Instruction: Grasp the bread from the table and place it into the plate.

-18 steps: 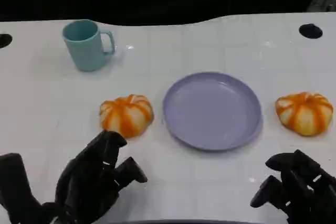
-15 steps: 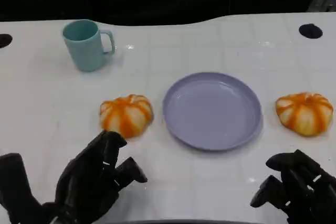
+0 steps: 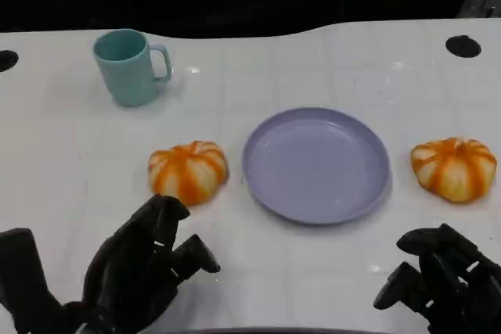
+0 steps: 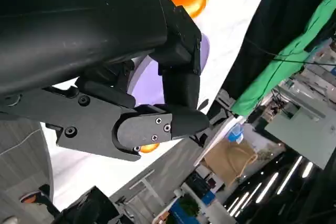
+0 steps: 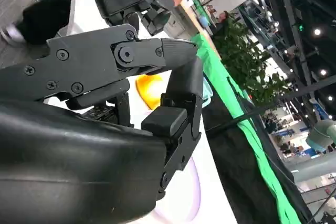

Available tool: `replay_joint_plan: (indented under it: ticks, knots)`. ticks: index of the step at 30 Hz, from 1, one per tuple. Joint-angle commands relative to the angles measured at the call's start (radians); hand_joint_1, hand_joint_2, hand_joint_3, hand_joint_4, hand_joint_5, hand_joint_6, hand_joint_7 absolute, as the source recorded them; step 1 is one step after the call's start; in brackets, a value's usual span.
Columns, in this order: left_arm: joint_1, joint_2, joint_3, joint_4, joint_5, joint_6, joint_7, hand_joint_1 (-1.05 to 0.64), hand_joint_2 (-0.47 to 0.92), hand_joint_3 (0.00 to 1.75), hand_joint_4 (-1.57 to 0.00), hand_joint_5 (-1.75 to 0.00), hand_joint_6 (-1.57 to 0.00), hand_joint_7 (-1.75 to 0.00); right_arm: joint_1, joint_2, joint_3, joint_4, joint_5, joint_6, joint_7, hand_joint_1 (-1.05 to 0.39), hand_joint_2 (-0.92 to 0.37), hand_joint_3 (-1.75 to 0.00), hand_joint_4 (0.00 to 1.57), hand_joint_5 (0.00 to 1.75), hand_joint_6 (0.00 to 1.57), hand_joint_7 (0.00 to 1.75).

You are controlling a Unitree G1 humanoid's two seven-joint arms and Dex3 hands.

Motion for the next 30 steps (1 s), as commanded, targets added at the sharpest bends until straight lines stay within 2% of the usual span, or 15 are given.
replay_joint_plan:
  ticks: [1, 9, 11, 12, 14, 15, 17, 18, 20, 21, 22, 26, 30]
  knots:
    - [-0.007, 0.008, 0.008, 0.002, -0.004, 0.0, 0.008, -0.53, 0.92, 0.46, -0.78, -1.75, -0.5, -1.75, -0.001, -0.008, -0.012, 0.0, 0.015, 0.0, 0.003, -0.54, -0.92, -0.21, 0.59, 1.52, 0.64, 1.04]
    - [-0.009, 0.025, 0.001, 0.014, 0.01, -0.035, -0.033, -0.52, 0.92, 0.49, -0.76, -1.75, -0.48, -1.75, -0.002, -0.006, -0.007, 0.003, 0.009, -0.006, 0.006, -0.54, -0.92, -0.22, 0.58, 1.53, 0.64, 1.05]
    - [-0.02, 0.047, -0.018, 0.034, 0.052, -0.11, -0.09, -0.54, 0.92, 0.49, -0.73, -1.75, -0.44, -1.73, -0.004, -0.004, -0.005, 0.005, 0.006, -0.008, 0.005, -0.54, -0.92, -0.22, 0.58, 1.53, 0.64, 1.05]
    - [-0.025, 0.055, -0.026, 0.045, 0.068, -0.143, -0.113, -0.55, 0.92, 0.47, -0.7, -1.75, -0.46, -1.63, -0.005, -0.003, -0.004, 0.007, 0.006, -0.009, 0.006, -0.54, -0.92, -0.22, 0.58, 1.53, 0.64, 1.05]
    - [-0.037, 0.067, -0.037, 0.069, 0.106, -0.214, -0.145, -0.56, 0.92, 0.46, -0.69, -1.75, -0.48, -1.57, -0.008, -0.002, -0.004, 0.012, 0.005, -0.012, 0.009, -0.54, -0.92, -0.22, 0.58, 1.54, 0.64, 1.05]
    - [-0.043, 0.07, -0.042, 0.082, 0.126, -0.25, -0.156, -0.57, 0.92, 0.39, -0.67, -1.64, -0.54, -1.32, -0.01, -0.002, -0.003, 0.014, 0.004, -0.014, 0.01, -0.55, -0.92, -0.22, 0.58, 1.54, 0.64, 1.05]
    - [-0.06, 0.088, -0.06, 0.109, 0.191, -0.355, -0.183, -0.57, 0.92, 0.32, -0.63, -1.51, -0.56, -1.07, -0.012, -0.001, 0.0, 0.016, -0.004, -0.018, 0.008, -0.55, -0.92, -0.22, 0.58, 1.54, 0.65, 1.05]
    - [-0.071, 0.093, -0.063, 0.124, 0.206, -0.396, -0.2, -0.58, 0.92, 0.3, -0.62, -1.47, -0.57, -1.01, -0.013, 0.001, 0.001, 0.017, -0.005, -0.018, 0.006, -0.55, -0.92, -0.23, 0.58, 1.54, 0.65, 1.05]
    - [-0.093, 0.103, -0.069, 0.157, 0.238, -0.486, -0.233, -0.54, 0.92, 0.15, -0.59, -1.23, -0.54, -0.72, -0.015, 0.003, 0.002, 0.019, -0.004, -0.017, 0.005, -0.55, -0.92, -0.23, 0.58, 1.54, 0.65, 1.05]
    - [-0.107, 0.116, -0.076, 0.177, 0.269, -0.546, -0.25, -0.53, 0.92, 0.13, -0.58, -1.17, -0.54, -0.66, -0.015, 0.004, 0.002, 0.018, -0.005, -0.017, 0.004, -0.55, -0.92, -0.23, 0.58, 1.54, 0.65, 1.04]
    - [-0.121, 0.134, -0.085, 0.193, 0.306, -0.601, -0.262, -0.53, 0.92, 0.08, -0.52, -1.06, -0.49, -0.54, -0.016, 0.005, 0.002, 0.019, -0.007, -0.019, 0.003, -0.55, -0.92, -0.23, 0.58, 1.54, 0.65, 1.04]
    - [-0.165, 0.196, -0.108, 0.204, 0.418, -0.708, -0.256, -0.5, 0.89, 0.01, -0.34, -0.83, -0.44, -0.3, -0.023, 0.005, -0.003, 0.027, -0.007, -0.019, 0.003, -0.55, -0.92, -0.22, 0.57, 1.54, 0.65, 1.04]
    - [-0.218, 0.238, -0.115, 0.209, 0.522, -0.788, -0.21, -0.32, 0.83, 0.0, -0.22, -0.69, -0.43, -0.15, -0.027, 0.005, -0.006, 0.03, -0.004, -0.02, 0.006, -0.54, -0.92, -0.22, 0.58, 1.53, 0.66, 1.03]
